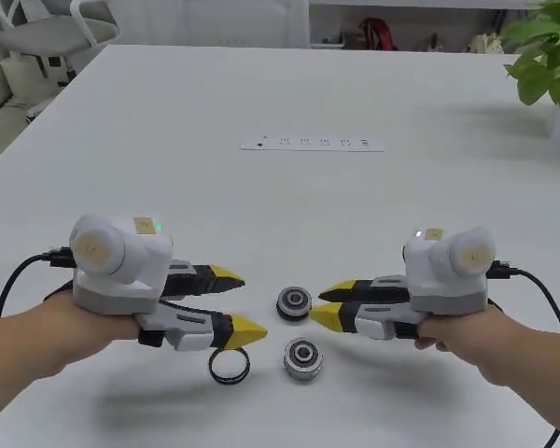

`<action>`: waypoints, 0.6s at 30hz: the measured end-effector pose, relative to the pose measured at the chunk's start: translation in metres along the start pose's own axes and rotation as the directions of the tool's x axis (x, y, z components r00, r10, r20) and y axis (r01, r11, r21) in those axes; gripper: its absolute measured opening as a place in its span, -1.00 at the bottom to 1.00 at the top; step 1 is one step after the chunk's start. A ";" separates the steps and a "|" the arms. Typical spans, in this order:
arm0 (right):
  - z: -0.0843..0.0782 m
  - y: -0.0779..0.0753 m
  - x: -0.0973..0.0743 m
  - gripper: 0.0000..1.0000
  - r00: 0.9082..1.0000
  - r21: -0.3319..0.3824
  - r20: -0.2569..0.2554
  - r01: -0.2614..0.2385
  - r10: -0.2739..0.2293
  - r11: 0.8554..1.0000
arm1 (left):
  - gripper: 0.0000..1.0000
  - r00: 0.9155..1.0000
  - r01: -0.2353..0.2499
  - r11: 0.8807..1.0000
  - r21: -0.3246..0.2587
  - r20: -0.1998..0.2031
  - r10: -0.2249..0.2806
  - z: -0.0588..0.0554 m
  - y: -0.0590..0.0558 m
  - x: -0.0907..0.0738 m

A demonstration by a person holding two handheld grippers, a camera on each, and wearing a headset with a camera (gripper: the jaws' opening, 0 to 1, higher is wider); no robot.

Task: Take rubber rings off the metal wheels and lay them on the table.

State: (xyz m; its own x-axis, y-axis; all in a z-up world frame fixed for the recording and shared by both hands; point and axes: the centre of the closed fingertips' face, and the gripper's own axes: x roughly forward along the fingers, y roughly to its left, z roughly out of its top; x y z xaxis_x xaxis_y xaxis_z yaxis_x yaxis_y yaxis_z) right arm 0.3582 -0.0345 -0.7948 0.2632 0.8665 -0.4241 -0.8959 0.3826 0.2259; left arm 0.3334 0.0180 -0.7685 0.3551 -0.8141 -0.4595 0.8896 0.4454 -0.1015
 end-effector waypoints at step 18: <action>-0.006 -0.003 0.005 -0.60 1.000 0.013 -0.013 -0.012 0.012 1.000 | -0.20 1.000 0.029 1.000 -0.005 -0.006 -0.029 0.002 0.006 0.023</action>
State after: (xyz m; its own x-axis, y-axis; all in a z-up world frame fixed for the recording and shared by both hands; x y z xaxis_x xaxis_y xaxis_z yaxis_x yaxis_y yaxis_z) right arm 0.3594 -0.0333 -0.8028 0.2477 0.8671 -0.4322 -0.8943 0.3762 0.2421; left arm 0.3475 0.0017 -0.7782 0.3279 -0.8243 -0.4616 0.8980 0.4237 -0.1188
